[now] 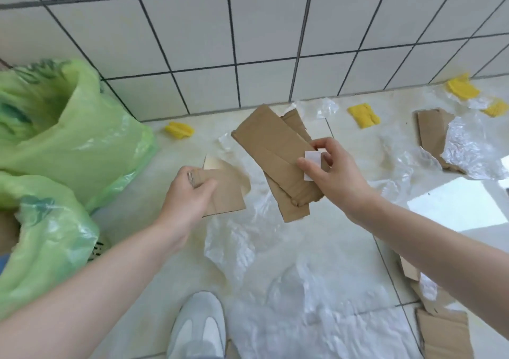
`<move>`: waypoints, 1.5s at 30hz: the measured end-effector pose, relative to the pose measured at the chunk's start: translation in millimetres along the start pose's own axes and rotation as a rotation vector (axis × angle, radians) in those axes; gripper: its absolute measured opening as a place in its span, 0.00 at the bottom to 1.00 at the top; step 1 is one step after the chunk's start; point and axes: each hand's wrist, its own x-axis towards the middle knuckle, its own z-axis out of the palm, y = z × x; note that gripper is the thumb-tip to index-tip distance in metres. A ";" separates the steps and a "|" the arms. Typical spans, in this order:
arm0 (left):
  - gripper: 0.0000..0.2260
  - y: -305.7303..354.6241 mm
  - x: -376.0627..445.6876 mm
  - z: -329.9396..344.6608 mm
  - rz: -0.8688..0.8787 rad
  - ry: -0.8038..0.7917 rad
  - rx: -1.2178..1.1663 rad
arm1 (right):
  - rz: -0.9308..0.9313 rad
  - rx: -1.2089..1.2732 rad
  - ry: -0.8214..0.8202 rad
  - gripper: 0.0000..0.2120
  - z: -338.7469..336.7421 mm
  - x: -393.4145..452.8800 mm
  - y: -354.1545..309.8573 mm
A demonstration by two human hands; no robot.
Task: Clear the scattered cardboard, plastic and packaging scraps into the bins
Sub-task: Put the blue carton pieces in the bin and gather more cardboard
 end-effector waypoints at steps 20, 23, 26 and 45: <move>0.11 -13.9 -108.6 -169.7 0.394 0.604 0.237 | -0.190 -0.142 -0.344 0.05 123.6 -58.2 -140.2; 0.11 -12.9 -106.4 -193.5 0.369 0.713 0.217 | -0.225 -0.139 -0.386 0.05 148.3 -58.7 -155.2; 0.12 -11.5 -105.1 -216.6 0.377 0.818 0.189 | -0.237 -0.106 -0.417 0.11 169.7 -55.8 -168.5; 0.13 -74.9 -84.6 -260.0 0.143 0.783 0.748 | -0.476 -0.618 -0.640 0.22 289.6 -69.0 -216.3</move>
